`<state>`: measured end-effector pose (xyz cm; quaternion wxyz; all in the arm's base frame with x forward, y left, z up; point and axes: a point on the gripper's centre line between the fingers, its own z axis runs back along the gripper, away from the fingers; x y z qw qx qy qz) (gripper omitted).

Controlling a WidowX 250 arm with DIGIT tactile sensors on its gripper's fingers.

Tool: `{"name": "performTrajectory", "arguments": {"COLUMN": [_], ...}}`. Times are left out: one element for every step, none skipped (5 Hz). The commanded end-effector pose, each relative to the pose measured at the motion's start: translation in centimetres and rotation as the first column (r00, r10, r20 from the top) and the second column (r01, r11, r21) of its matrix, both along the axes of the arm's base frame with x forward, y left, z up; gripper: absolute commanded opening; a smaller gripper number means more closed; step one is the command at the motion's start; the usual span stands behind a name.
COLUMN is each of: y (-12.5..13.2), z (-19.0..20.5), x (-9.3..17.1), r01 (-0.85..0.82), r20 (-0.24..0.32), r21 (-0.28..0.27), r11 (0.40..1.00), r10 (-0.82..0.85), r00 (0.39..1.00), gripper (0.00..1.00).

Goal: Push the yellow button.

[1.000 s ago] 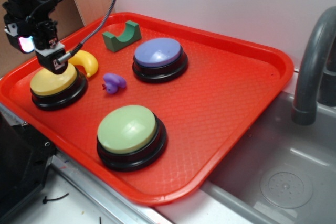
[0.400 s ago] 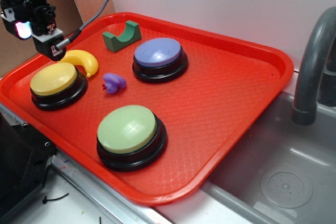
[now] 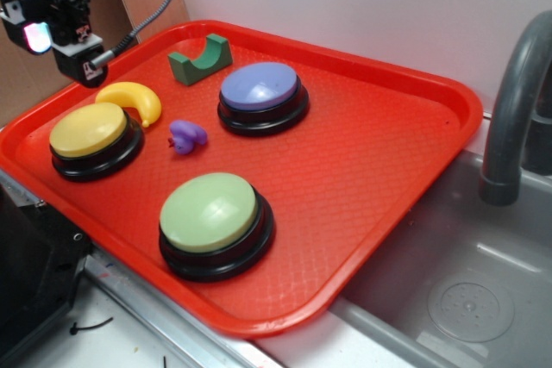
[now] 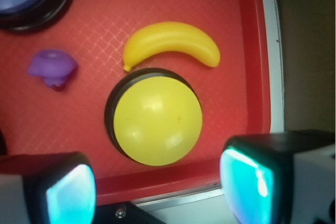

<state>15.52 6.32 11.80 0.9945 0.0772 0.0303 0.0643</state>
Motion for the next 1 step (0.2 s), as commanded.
{"name": "performTrajectory", "arguments": {"y": [-0.39], "z": [2.71], "x": [1.65], "r01": [-0.007], "r20": [0.074], "r21": [0.024], "r11": [1.000], "r10": [0.006], "r00": [0.997], "gripper": [1.00]}}
